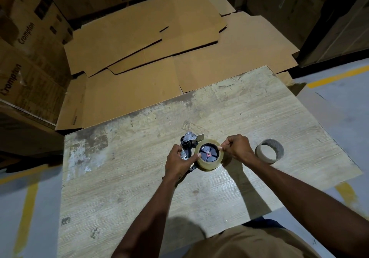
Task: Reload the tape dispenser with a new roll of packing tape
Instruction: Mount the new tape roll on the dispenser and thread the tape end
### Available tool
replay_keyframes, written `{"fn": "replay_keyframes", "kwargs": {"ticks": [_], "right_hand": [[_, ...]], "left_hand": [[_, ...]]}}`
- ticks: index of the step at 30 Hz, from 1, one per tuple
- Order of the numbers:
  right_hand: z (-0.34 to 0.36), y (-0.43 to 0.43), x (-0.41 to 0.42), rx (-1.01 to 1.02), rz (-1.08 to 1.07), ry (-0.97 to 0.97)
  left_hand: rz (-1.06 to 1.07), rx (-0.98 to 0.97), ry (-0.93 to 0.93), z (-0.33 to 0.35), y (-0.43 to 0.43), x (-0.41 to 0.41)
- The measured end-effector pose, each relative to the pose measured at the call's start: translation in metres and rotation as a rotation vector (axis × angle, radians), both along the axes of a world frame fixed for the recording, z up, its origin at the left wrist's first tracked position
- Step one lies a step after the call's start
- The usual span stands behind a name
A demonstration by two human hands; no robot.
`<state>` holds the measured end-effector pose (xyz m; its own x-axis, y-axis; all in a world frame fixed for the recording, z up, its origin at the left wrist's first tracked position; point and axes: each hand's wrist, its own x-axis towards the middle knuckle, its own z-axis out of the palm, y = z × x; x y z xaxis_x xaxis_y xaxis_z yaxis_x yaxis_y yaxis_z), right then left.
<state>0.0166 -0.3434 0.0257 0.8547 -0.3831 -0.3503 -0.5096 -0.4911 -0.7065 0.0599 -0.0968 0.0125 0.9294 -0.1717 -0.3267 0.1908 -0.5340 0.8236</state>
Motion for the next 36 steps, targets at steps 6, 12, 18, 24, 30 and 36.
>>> {"fn": "replay_keyframes", "kwargs": {"ticks": [6,12,18,24,30,36], "right_hand": [[0.001,0.002,0.003,0.009,-0.021,0.027],[0.006,-0.003,-0.008,0.047,-0.016,0.073],[0.017,0.044,-0.037,-0.119,-0.112,-0.222],[0.009,0.089,-0.069,0.037,-0.230,-0.176],[0.003,0.121,-0.079,0.317,-0.252,0.330],[0.001,0.147,-0.067,1.049,-0.381,0.365]], "left_hand": [[0.021,0.052,0.000,-0.005,0.000,0.001],[0.021,-0.012,0.115,0.008,0.003,0.000],[0.077,-0.124,0.265,0.010,0.018,-0.007],[0.072,-0.248,0.419,0.004,0.038,-0.027],[0.205,-0.069,0.030,0.005,0.062,-0.029],[0.101,0.017,-0.111,0.010,0.075,-0.019]]}}
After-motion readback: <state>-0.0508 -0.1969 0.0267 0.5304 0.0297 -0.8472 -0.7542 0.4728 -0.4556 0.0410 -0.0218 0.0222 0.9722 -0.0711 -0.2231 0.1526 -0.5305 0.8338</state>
